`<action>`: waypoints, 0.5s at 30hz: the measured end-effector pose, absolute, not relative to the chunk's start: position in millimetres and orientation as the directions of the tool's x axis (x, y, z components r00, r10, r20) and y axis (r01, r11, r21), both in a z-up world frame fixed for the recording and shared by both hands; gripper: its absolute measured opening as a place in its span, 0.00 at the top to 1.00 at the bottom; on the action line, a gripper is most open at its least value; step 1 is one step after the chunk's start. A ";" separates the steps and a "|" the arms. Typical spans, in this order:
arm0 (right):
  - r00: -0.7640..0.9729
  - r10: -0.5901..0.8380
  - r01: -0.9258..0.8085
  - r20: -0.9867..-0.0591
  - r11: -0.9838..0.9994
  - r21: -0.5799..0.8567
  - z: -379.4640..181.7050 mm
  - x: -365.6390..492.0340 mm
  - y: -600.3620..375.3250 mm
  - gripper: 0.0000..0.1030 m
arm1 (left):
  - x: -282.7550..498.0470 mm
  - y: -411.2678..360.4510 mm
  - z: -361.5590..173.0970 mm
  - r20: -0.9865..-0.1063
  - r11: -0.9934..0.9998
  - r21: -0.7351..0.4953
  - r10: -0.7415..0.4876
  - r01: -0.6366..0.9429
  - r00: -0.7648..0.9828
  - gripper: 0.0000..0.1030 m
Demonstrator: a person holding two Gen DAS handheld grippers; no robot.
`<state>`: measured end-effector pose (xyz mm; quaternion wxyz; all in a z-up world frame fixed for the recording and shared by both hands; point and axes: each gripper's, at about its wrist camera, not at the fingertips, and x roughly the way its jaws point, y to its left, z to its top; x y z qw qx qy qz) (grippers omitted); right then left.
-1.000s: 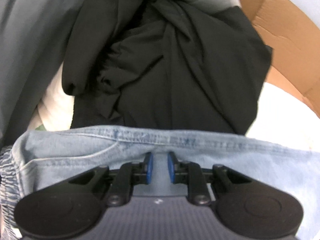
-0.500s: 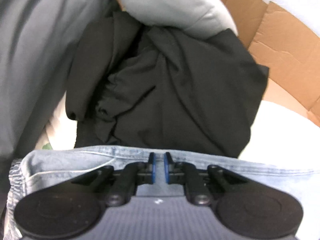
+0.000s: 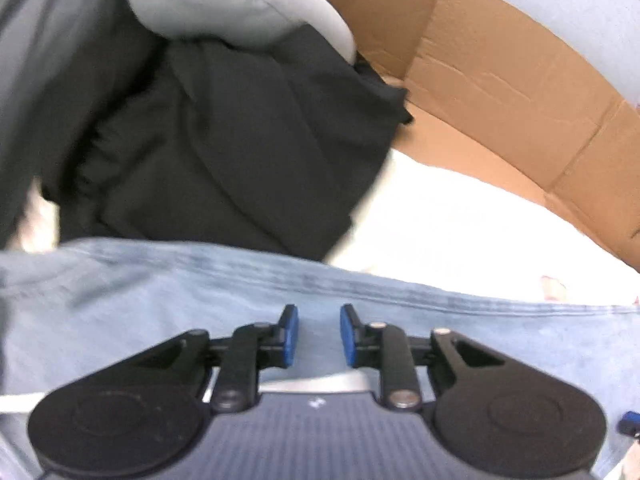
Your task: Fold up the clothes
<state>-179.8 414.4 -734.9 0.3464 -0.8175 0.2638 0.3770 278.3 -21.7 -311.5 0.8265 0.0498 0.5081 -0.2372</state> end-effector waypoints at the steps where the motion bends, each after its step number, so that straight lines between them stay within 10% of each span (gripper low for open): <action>1: 0.585 -0.169 -0.677 -0.793 -0.639 -0.364 -738.2 -181.4 411.9 0.64 | 277.4 -28.0 -315.5 -0.865 0.879 -0.160 -0.344 0.449 0.365 0.75; 11: 0.623 -0.173 -0.642 -0.763 -0.670 -0.373 -756.5 -171.0 405.1 0.64 | 285.7 -65.1 -344.0 -0.866 0.866 -0.127 -0.335 0.484 0.371 0.74; 15: 0.623 -0.155 -0.640 -0.766 -0.664 -0.386 -757.3 -166.3 407.4 0.64 | 302.7 -72.0 -350.8 -0.875 0.878 -0.110 -0.307 0.466 0.373 0.90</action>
